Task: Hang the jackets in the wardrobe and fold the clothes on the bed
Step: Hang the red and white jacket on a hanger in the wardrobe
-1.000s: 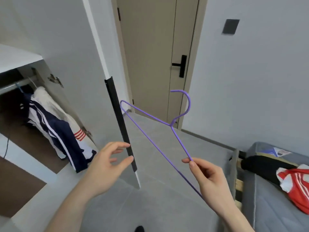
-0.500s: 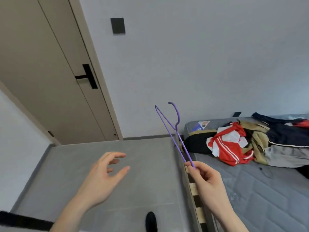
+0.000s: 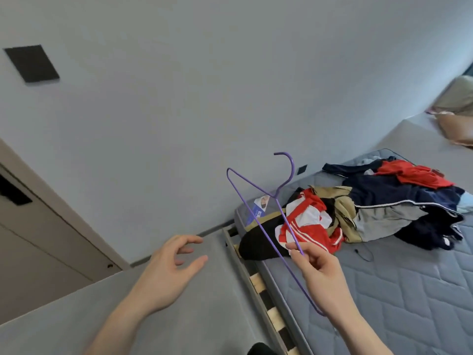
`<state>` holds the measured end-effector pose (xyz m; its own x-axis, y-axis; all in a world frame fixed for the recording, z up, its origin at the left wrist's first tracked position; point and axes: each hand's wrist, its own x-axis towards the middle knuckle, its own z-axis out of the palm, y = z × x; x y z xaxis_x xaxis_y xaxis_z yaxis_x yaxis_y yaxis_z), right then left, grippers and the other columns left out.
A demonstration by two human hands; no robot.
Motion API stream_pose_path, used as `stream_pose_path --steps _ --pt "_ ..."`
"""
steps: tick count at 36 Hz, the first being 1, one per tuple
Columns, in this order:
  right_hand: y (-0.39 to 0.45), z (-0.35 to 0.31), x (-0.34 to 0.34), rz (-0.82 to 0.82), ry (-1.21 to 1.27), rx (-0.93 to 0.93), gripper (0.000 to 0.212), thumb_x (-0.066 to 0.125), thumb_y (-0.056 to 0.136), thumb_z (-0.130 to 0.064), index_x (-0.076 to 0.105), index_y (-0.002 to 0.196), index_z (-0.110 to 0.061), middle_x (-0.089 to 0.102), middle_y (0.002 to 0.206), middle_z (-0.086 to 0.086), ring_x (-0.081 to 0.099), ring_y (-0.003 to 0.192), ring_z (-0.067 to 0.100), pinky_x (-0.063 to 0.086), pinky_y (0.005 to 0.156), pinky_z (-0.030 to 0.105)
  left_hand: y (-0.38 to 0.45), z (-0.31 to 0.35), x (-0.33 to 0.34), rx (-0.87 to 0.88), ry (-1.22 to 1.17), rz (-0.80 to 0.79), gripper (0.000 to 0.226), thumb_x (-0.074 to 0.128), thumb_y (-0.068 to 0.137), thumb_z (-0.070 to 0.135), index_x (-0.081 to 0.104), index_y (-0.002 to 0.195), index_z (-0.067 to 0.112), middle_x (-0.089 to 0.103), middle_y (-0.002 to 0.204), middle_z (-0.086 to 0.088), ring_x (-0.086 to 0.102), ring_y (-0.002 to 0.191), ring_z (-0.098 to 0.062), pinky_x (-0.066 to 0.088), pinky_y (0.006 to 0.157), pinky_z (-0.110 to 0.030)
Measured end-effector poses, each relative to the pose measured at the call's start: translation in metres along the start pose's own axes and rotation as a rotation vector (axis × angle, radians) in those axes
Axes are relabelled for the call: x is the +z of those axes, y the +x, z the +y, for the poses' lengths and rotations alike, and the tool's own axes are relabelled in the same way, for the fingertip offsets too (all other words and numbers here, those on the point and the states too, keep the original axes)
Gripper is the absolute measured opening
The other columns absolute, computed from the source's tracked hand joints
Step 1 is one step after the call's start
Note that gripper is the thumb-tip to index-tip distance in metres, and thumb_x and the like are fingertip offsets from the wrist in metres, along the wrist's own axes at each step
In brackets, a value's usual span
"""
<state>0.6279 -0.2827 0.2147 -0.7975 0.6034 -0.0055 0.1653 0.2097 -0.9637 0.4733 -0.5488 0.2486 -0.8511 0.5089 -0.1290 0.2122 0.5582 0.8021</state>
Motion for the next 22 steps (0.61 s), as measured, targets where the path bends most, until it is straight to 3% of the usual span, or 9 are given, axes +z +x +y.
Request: stream_pose_path --steps 4,8,10,12,15,17,20,22 --pt "0.045 0.017 0.005 0.041 0.033 0.068 0.018 0.065 0.098 -0.024 0.077 0.096 -0.038 0.052 0.068 0.015 0.042 0.059 0.008 0.036 0.055 0.015 0.061 0.003 0.009 0.006 0.01 -0.083 0.025 0.074 0.09 0.035 0.066 0.113 0.04 0.063 0.116 0.022 0.056 0.109 0.012 0.05 0.093 -0.021" --pt "0.097 0.031 0.013 0.082 0.101 0.108 0.02 0.065 0.098 -0.018 0.078 0.095 -0.033 0.04 0.063 0.001 0.035 0.057 0.01 0.031 0.058 0.02 0.117 0.006 0.018 -0.015 0.028 -0.129 0.024 0.076 0.089 0.036 0.067 0.111 0.04 0.063 0.113 0.019 0.059 0.106 0.011 0.047 0.084 -0.011" --pt "0.122 0.036 0.017 0.093 0.088 0.113 0.021 0.064 0.098 -0.021 0.077 0.094 -0.037 0.039 0.06 -0.003 0.034 0.053 0.007 0.031 0.054 0.018 0.143 0.009 0.019 -0.035 0.03 -0.158 0.024 0.077 0.089 0.033 0.067 0.11 0.038 0.065 0.114 0.015 0.062 0.106 0.005 0.051 0.088 -0.017" --pt "0.146 0.039 0.02 0.124 0.096 0.122 0.02 0.064 0.097 -0.024 0.076 0.096 -0.04 0.042 0.06 -0.004 0.036 0.054 0.007 0.032 0.056 0.024 0.17 0.014 0.02 -0.045 0.04 -0.187 0.025 0.077 0.089 0.03 0.066 0.111 0.037 0.065 0.117 0.013 0.063 0.107 0.002 0.052 0.091 -0.021" --pt "0.181 0.041 0.015 0.145 0.102 0.106 0.016 0.064 0.097 -0.027 0.075 0.097 -0.039 0.057 0.063 -0.001 0.048 0.059 0.02 0.04 0.06 0.036 0.214 0.024 0.026 -0.009 0.081 -0.205 0.024 0.076 0.09 0.028 0.067 0.11 0.036 0.062 0.115 0.013 0.057 0.104 0.013 0.047 0.08 -0.006" --pt "0.198 0.043 0.008 0.183 0.094 0.118 0.011 0.065 0.096 -0.033 0.075 0.096 -0.038 0.067 0.074 0.006 0.059 0.069 0.031 0.049 0.064 0.043 0.242 0.028 0.035 -0.005 0.083 -0.231 0.025 0.077 0.089 0.025 0.068 0.11 0.035 0.061 0.111 0.011 0.061 0.098 0.011 0.046 0.072 -0.003" --pt "0.214 0.053 -0.005 0.271 0.115 0.121 0.017 0.065 0.09 -0.044 0.075 0.094 -0.033 0.062 0.071 0.004 0.052 0.061 0.012 0.044 0.06 0.032 0.28 0.033 0.054 0.016 0.117 -0.327 0.025 0.077 0.089 0.029 0.068 0.109 0.039 0.063 0.113 0.012 0.063 0.103 0.006 0.049 0.079 -0.01" --pt "0.221 0.058 -0.014 0.318 0.122 0.14 0.02 0.065 0.09 -0.044 0.074 0.092 -0.026 0.053 0.061 -0.007 0.044 0.057 0.006 0.038 0.057 0.021 0.308 0.035 0.07 0.028 0.13 -0.413 0.025 0.077 0.088 0.031 0.068 0.108 0.042 0.065 0.113 0.016 0.061 0.105 0.01 0.05 0.081 -0.013"
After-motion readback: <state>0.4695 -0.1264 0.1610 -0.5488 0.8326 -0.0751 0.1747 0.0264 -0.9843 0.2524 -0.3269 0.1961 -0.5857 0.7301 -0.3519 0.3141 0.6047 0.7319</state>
